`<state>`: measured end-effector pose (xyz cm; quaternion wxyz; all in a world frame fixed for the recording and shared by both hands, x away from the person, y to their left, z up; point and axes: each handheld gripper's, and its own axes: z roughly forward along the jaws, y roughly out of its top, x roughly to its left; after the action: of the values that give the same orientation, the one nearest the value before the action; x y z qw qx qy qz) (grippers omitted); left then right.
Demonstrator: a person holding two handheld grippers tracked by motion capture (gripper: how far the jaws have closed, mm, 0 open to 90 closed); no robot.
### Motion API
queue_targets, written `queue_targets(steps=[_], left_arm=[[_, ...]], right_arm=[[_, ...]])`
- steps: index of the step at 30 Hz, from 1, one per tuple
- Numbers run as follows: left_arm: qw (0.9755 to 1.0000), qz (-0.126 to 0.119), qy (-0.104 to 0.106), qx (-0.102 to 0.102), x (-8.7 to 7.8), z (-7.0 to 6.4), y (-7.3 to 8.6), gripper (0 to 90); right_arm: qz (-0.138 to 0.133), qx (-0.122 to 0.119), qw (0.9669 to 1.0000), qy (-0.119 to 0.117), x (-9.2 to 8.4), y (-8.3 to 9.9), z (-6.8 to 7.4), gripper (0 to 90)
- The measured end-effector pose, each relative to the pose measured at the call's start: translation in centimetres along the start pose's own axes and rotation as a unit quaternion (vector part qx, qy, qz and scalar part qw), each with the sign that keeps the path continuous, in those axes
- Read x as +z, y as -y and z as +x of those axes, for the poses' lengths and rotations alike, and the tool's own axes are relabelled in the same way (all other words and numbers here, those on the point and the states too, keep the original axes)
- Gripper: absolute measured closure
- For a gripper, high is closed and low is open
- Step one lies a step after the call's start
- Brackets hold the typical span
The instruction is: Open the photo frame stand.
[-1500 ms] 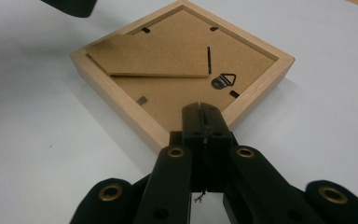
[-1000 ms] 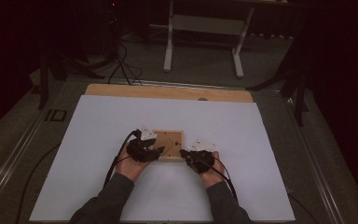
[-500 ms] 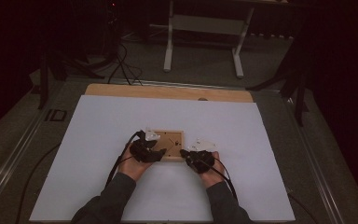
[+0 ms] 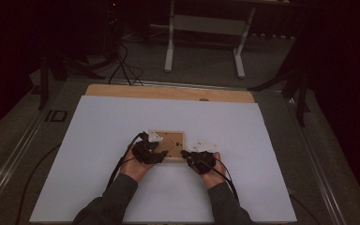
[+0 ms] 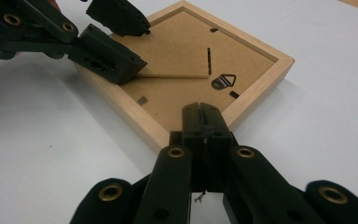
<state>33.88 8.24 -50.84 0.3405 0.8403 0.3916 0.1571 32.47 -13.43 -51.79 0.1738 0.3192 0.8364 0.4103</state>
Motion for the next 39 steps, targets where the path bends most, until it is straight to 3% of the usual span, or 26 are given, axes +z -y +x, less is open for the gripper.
queue_targets(steps=[11,14,15,16,17,19,22,27,39], left_arm=[[0.9998,-0.014,-0.011,0.010,-1.1,-0.4,-1.3,50.6],[0.9997,-0.023,-0.006,0.002,-1.5,-0.3,-2.0,50.7],[0.9992,-0.024,-0.032,0.000,-1.6,-0.3,-2.0,57.1],[0.9993,-0.029,-0.017,-0.014,-1.7,0.0,-2.1,67.7],[0.9989,-0.036,0.009,-0.030,-1.8,0.3,-2.1,63.8],[0.9994,-0.029,-0.006,-0.016,-1.7,0.2,-2.1,58.0],[0.9996,-0.023,-0.003,-0.016,-1.6,0.2,-1.9,51.6],[0.9990,-0.027,0.012,-0.032,-1.9,0.2,-2.0,47.5],[0.9980,0.013,0.028,-0.055,-1.2,0.3,-1.6,41.5]], right_arm=[[0.000,-0.002,1.0000,0.000,0.0,0.0,0.0,89.9],[0.000,-0.002,1.0000,0.001,0.0,0.0,0.0,89.9],[0.000,-0.003,1.0000,0.001,0.0,0.0,0.0,89.9],[0.000,-0.003,1.0000,0.002,0.0,0.0,0.0,89.9],[0.000,-0.002,1.0000,0.002,0.0,0.0,0.0,89.9],[-0.001,-0.003,1.0000,0.001,0.0,0.0,0.0,89.9],[0.000,-0.003,1.0000,0.001,0.0,0.0,0.0,89.9],[0.000,-0.002,1.0000,0.002,0.0,0.0,0.0,89.9],[-0.001,-0.002,1.0000,0.002,0.0,0.0,0.0,89.9]])
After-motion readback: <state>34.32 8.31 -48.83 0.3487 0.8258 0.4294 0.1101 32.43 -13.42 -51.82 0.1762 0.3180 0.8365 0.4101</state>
